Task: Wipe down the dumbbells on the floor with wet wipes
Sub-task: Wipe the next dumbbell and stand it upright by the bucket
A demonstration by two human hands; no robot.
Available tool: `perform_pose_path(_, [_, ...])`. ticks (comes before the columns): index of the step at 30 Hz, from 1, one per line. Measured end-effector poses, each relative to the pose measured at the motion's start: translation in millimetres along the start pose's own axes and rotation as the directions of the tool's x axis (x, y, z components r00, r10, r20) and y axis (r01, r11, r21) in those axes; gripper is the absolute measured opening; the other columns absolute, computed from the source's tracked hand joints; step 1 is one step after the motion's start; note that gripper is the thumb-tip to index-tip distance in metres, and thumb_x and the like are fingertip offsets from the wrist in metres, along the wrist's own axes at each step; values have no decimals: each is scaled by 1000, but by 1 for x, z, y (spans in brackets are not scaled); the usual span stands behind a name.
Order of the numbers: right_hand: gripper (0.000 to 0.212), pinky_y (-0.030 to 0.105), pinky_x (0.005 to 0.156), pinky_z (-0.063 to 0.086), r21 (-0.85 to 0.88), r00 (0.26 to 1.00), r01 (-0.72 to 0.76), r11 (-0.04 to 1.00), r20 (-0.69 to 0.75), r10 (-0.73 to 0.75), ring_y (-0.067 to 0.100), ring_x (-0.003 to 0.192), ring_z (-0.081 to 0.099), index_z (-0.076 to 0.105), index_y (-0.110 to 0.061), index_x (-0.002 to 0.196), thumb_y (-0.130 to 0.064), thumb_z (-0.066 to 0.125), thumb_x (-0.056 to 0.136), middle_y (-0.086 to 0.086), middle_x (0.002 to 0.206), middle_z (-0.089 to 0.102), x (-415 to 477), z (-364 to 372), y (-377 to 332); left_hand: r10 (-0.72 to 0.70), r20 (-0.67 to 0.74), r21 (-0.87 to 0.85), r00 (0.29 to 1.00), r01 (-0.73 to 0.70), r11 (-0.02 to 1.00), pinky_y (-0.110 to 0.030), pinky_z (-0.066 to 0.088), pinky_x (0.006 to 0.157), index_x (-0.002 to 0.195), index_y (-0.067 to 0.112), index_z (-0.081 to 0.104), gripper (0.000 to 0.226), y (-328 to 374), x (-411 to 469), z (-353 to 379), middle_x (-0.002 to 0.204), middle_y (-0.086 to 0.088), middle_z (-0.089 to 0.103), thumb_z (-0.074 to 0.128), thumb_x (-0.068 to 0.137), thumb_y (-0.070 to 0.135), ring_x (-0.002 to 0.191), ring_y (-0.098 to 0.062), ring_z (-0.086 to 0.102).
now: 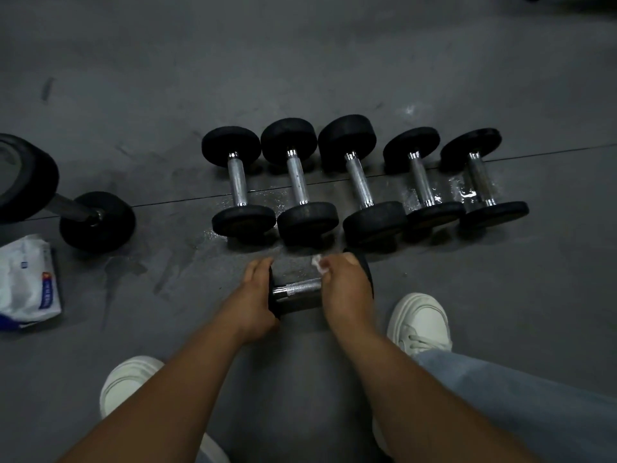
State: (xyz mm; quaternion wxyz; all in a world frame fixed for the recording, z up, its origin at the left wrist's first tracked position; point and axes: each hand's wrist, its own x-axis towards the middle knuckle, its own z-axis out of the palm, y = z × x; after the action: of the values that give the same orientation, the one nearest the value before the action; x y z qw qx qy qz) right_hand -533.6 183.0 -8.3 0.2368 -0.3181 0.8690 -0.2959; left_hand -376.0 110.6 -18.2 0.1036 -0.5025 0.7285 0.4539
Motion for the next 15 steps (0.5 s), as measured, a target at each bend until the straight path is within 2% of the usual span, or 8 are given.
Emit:
perform_pose_path(2, [17, 22, 73, 34, -147, 971, 95, 985, 231, -59, 15, 85, 52, 65, -18, 99, -15, 49, 93, -5, 99, 50, -6, 2, 7, -16, 18, -14, 1000, 16, 1000, -29, 40, 106, 155, 21, 9, 120, 1, 0, 0, 160, 5, 3, 83, 63, 3, 136, -25, 39])
perform_pose_path(4, [21, 28, 78, 44, -229, 892, 257, 939, 429, -139, 25, 95, 60, 66, -21, 103, -18, 48, 92, 2, 108, 57, -16, 8, 4, -10, 17, -22, 1000, 10, 1000, -32, 40, 108, 155, 20, 9, 120, 1, 1, -1, 160, 5, 4, 83, 62, 3, 137, -25, 38])
perform_pose_path(5, [23, 30, 80, 46, -237, 882, 299, 924, 437, -174, 27, 97, 62, 67, -24, 105, -21, 48, 92, 2, 110, 59, -18, 11, 4, -2, 13, -20, 1000, 3, 1000, -35, 40, 109, 155, 20, 9, 120, 0, 2, -1, 159, 5, 5, 83, 62, 4, 137, -25, 39])
perform_pose_path(8, [24, 29, 83, 47, -253, 974, 160, 954, 195, -111, 22, 96, 63, 70, -22, 106, -27, 50, 95, -1, 109, 61, -8, 17, 12, 0, 7, -10, 1000, 0, 1000, -36, 40, 110, 155, 20, 10, 118, -2, 1, 2, 159, 4, 5, 81, 63, 4, 137, -25, 37])
perform_pose_path(9, [27, 29, 84, 47, -246, 967, 179, 953, 220, -125, 21, 97, 63, 70, -21, 105, -32, 48, 94, -2, 107, 62, -9, 21, 12, 2, 7, -14, 1000, -2, 1000, -36, 39, 110, 155, 20, 10, 117, -1, 1, 2, 160, 3, 5, 81, 62, 4, 138, -25, 37])
perform_pose_path(11, [34, 31, 83, 49, -202, 866, 299, 933, 468, -176, 19, 97, 63, 70, -23, 104, -36, 44, 87, -3, 104, 65, -22, 25, 6, 21, 4, -25, 1000, -21, 999, -36, 39, 110, 154, 19, 11, 116, -1, 1, 1, 159, 2, 7, 80, 62, 5, 137, -26, 38])
perform_pose_path(12, [33, 32, 83, 49, -196, 860, 326, 925, 469, -204, 20, 96, 63, 71, -24, 105, -34, 45, 88, -2, 103, 65, -23, 25, 6, 26, 4, -30, 1000, -26, 999, -37, 40, 110, 154, 19, 12, 115, -1, 2, 1, 159, 1, 8, 80, 62, 6, 137, -26, 39])
perform_pose_path(15, [20, 29, 81, 47, -189, 979, 121, 974, 185, -86, 20, 94, 63, 73, -20, 101, -26, 54, 93, -3, 99, 63, -5, 21, 14, 2, 2, -36, 1000, -2, 999, -36, 39, 110, 154, 20, 12, 115, 0, 2, 1, 158, 4, 9, 79, 62, 3, 136, -25, 38])
